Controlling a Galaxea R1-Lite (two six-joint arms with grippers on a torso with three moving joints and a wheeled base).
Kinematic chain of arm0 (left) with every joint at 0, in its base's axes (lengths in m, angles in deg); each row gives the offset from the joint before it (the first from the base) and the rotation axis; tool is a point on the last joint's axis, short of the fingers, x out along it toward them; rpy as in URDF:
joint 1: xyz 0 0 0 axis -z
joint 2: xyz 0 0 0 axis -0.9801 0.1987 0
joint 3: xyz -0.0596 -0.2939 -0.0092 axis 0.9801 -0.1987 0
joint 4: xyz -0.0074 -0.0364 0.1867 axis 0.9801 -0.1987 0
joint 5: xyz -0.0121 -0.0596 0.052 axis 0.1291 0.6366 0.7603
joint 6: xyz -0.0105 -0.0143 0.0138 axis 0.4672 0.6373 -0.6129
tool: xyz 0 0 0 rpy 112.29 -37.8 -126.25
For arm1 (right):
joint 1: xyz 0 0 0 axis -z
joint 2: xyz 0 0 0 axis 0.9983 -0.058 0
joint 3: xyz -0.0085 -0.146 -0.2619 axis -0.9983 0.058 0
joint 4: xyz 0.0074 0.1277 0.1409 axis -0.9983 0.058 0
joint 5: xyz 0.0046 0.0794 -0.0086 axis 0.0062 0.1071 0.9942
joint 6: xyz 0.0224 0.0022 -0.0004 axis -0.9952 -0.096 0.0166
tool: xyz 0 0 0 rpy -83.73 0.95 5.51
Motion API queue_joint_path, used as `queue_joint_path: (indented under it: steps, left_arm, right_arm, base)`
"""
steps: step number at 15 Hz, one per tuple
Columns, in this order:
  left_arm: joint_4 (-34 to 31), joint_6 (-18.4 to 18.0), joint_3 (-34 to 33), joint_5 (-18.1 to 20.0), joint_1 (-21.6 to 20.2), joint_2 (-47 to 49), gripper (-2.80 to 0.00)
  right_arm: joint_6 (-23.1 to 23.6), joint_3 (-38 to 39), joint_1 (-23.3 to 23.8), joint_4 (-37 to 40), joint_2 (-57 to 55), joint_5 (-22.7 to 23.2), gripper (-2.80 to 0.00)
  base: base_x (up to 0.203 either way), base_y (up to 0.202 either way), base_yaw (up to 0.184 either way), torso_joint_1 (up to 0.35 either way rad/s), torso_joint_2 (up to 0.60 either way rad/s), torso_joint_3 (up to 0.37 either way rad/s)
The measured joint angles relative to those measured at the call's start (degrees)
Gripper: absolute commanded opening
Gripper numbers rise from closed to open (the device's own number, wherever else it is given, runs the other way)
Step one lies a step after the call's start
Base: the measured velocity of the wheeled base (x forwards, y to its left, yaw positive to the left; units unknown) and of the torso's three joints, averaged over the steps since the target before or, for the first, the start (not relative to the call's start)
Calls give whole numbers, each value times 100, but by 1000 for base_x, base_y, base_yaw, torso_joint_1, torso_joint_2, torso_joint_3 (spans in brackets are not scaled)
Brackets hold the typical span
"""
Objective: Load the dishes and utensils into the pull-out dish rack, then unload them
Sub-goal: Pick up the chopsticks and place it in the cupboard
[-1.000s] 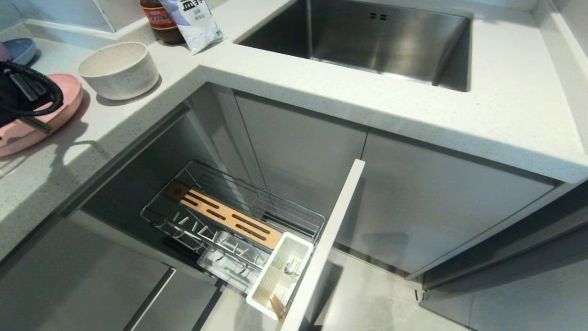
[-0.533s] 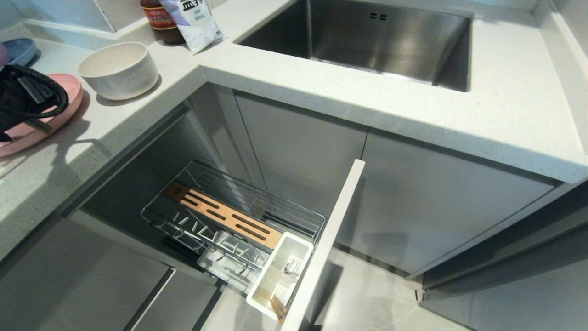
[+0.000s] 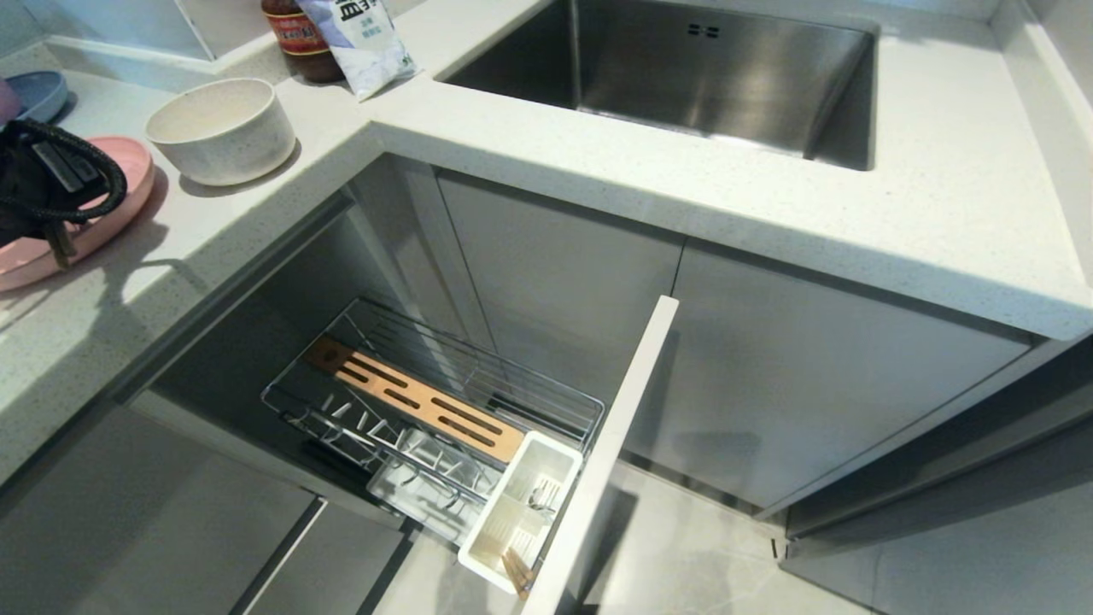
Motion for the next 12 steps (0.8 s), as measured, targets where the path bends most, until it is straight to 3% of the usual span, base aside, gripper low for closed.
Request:
queue_joint_path:
  steps: [9, 12]
  left_arm:
    - [2, 9, 0, -7, 28, -534, -280]
    - [39, 136, 21, -9, 291, -1083, -280]
  right_arm:
    - [-1, 0, 0, 1, 0, 1, -280]
    - [0, 0, 0, 0, 0, 1, -280]
  base:
    - [0, 0, 0, 0, 0, 0]
    - [0, 0, 0, 0, 0, 0]
